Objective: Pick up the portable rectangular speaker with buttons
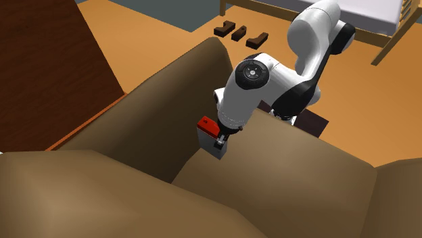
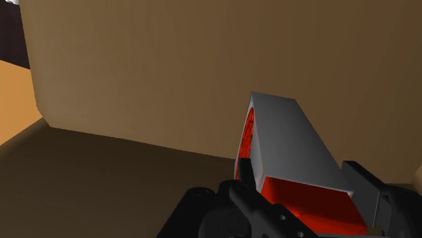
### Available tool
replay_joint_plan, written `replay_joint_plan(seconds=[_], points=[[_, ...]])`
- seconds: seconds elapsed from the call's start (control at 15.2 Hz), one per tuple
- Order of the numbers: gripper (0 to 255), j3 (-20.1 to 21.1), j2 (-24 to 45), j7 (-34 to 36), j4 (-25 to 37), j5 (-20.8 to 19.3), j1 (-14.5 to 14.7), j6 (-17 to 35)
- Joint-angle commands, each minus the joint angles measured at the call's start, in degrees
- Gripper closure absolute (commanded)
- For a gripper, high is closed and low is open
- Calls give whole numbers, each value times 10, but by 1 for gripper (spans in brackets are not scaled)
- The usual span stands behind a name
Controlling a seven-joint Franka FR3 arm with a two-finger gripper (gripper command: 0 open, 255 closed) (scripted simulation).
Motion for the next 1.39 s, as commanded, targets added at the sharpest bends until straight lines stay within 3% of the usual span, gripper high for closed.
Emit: replay_joint_plan(seconds=[0.0, 0.53, 1.32], points=[[255, 0, -1, 0, -2, 0, 0, 1], [255, 0, 0, 0, -1, 0, 0, 1], [255, 4, 23, -11, 120, -6, 4, -97]])
